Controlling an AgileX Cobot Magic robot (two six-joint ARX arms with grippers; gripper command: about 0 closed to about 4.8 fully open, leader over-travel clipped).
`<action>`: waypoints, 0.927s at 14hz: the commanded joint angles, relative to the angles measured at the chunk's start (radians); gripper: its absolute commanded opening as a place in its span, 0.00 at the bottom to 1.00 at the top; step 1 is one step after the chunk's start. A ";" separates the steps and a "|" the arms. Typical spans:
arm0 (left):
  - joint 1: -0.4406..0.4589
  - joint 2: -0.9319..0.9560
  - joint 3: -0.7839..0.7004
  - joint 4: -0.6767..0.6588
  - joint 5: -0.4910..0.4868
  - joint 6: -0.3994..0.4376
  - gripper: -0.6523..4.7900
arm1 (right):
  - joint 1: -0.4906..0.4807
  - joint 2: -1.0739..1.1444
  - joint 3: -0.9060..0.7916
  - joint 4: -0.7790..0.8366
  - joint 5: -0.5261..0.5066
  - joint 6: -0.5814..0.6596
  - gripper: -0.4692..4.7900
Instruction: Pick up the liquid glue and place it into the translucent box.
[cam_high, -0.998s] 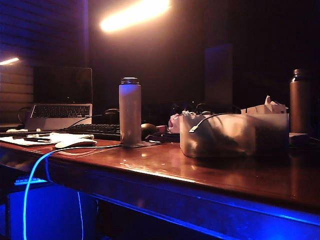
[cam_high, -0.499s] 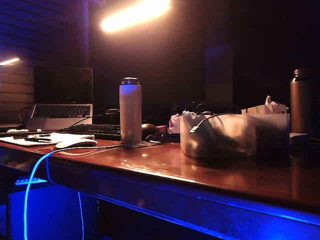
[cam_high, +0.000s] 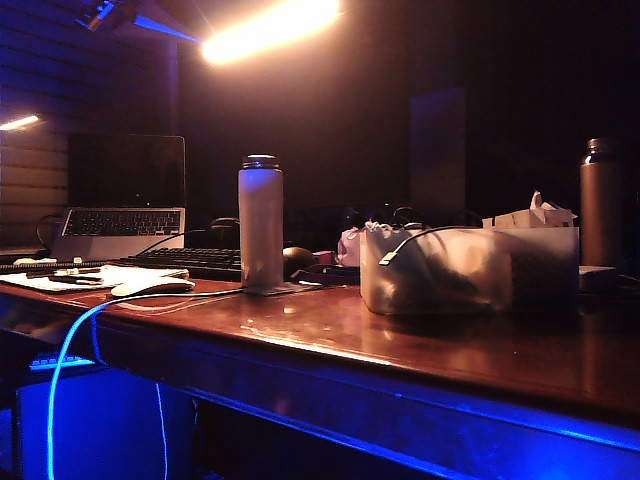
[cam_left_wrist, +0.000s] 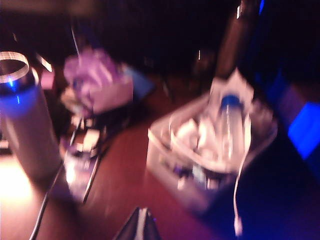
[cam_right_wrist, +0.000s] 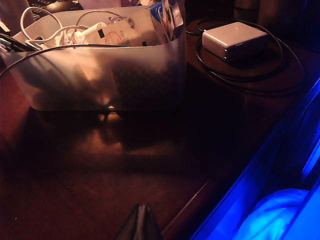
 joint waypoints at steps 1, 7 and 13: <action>0.000 -0.004 -0.028 0.061 0.006 -0.037 0.11 | 0.000 -0.001 -0.002 -0.002 0.002 0.003 0.09; 0.000 -0.192 -0.028 -0.083 -0.108 0.050 0.11 | 0.000 -0.001 -0.001 -0.002 0.002 0.003 0.09; 0.000 -0.380 -0.195 -0.024 -0.178 0.048 0.11 | 0.000 -0.001 -0.001 -0.002 0.002 0.003 0.09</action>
